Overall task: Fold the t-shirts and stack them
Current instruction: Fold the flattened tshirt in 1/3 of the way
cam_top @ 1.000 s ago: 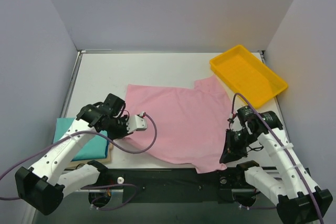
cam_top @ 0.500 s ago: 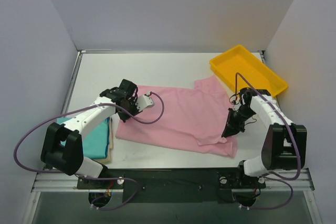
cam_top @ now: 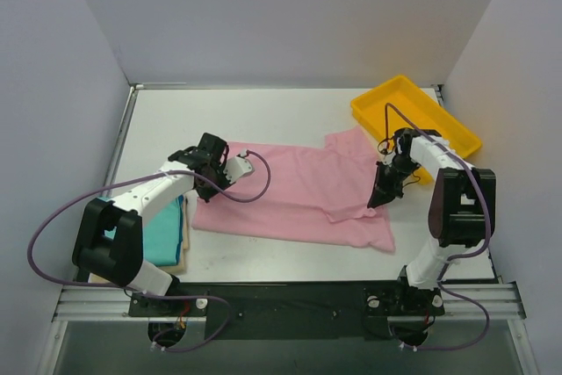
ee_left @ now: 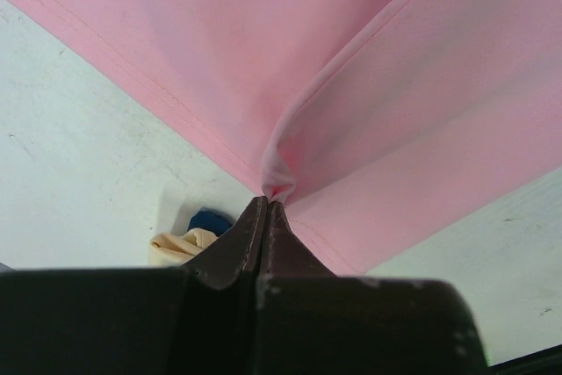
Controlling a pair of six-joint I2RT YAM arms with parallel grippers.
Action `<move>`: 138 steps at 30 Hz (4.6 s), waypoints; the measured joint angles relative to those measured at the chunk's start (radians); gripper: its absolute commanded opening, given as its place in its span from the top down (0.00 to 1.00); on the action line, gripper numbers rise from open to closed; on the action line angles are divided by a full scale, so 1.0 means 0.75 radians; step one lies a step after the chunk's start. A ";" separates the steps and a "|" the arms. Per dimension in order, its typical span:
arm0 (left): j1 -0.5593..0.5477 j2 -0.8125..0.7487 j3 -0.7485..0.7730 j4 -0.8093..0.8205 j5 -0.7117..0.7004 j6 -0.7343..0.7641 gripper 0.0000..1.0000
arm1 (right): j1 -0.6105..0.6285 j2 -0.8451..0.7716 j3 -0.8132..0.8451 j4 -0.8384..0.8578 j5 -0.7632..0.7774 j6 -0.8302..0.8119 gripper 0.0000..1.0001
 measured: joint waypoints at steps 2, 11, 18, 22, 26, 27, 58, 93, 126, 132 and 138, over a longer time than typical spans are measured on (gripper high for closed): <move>0.000 0.001 -0.009 0.006 -0.003 -0.002 1.00 | 0.001 0.031 0.012 -0.002 0.000 -0.004 1.00; 0.001 0.016 -0.021 0.030 -0.023 0.002 0.68 | 0.010 0.081 0.094 0.002 0.025 0.001 0.67; 0.004 0.022 0.030 0.016 -0.054 -0.011 0.59 | 0.010 0.048 0.186 0.012 0.173 0.044 0.54; 0.008 -0.020 0.135 0.004 0.022 0.008 0.72 | 0.010 -0.176 0.130 0.044 0.282 0.111 0.54; -0.004 -0.171 0.101 -0.046 0.190 0.145 0.69 | 0.009 -0.504 -0.116 0.041 0.320 0.208 0.53; -0.008 -0.208 0.071 -0.070 0.229 0.196 0.66 | 0.009 -0.558 -0.188 0.035 0.326 0.236 0.52; -0.287 -0.373 -0.435 -0.157 0.242 0.505 0.75 | -0.398 -0.673 -0.804 0.338 0.325 0.552 0.52; -0.244 -0.250 -0.377 -0.126 0.134 0.248 0.52 | 0.544 -0.023 -0.138 0.232 0.451 0.080 1.00; -0.211 -0.212 -0.377 -0.122 0.129 0.248 0.52 | 0.835 0.186 0.122 0.175 0.659 -0.183 1.00; -0.211 -0.212 -0.377 -0.122 0.129 0.248 0.52 | 0.821 0.290 0.301 0.169 0.805 -0.301 1.00; -0.207 -0.212 -0.377 -0.121 0.129 0.249 0.52 | 0.747 0.440 0.480 0.152 0.872 -0.375 1.00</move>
